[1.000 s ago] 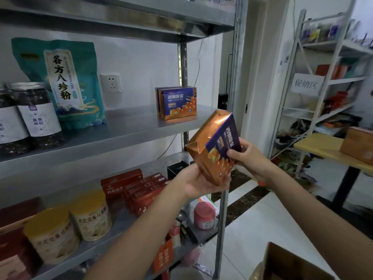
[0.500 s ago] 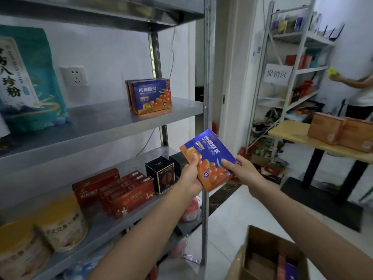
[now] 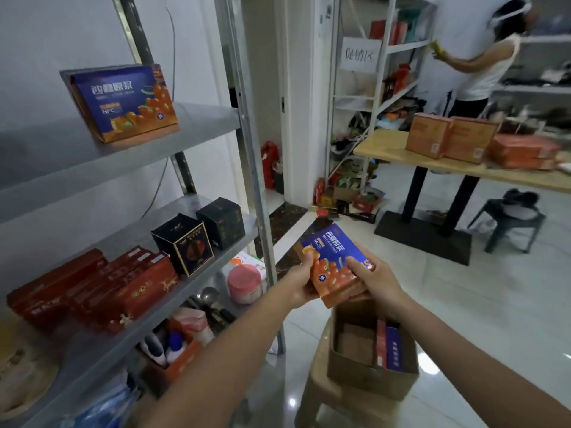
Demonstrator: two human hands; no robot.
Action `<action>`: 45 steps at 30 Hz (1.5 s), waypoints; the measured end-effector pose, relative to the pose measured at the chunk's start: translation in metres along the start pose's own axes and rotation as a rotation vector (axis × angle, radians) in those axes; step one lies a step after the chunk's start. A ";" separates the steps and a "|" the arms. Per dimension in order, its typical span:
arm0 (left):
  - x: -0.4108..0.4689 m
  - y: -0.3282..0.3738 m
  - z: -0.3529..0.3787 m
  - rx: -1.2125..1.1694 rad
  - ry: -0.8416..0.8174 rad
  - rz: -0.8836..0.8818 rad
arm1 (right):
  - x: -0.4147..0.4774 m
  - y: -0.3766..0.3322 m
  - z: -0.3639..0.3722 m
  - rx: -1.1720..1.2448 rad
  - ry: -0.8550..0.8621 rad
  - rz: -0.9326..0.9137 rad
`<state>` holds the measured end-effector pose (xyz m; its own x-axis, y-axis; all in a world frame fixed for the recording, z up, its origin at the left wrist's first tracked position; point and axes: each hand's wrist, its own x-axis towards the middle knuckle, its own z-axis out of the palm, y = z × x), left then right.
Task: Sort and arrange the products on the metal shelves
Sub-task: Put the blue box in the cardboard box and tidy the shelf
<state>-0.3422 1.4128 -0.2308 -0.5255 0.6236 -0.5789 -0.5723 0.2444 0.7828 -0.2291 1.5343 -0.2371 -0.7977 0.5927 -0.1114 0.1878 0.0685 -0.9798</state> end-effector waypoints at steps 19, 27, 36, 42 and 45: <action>0.167 -0.139 -0.009 1.679 0.450 0.596 | 0.043 0.218 -0.012 -0.869 0.277 0.311; 0.261 -0.177 0.001 1.720 0.309 0.453 | 0.082 0.293 -0.006 -1.030 0.271 0.348; 0.297 -0.203 0.000 1.709 0.271 0.444 | 0.109 0.338 0.002 -1.038 0.378 0.447; 0.303 -0.213 0.003 1.700 0.291 0.457 | 0.125 0.353 0.000 -1.153 0.291 0.474; 0.303 -0.216 0.004 1.704 0.331 0.490 | 0.129 0.364 0.003 -1.242 0.220 0.489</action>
<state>-0.3756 1.5520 -0.5748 -0.6429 0.7598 -0.0967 0.7525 0.6502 0.1048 -0.2654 1.6337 -0.6090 -0.4153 0.8719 -0.2593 0.9065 0.4204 -0.0385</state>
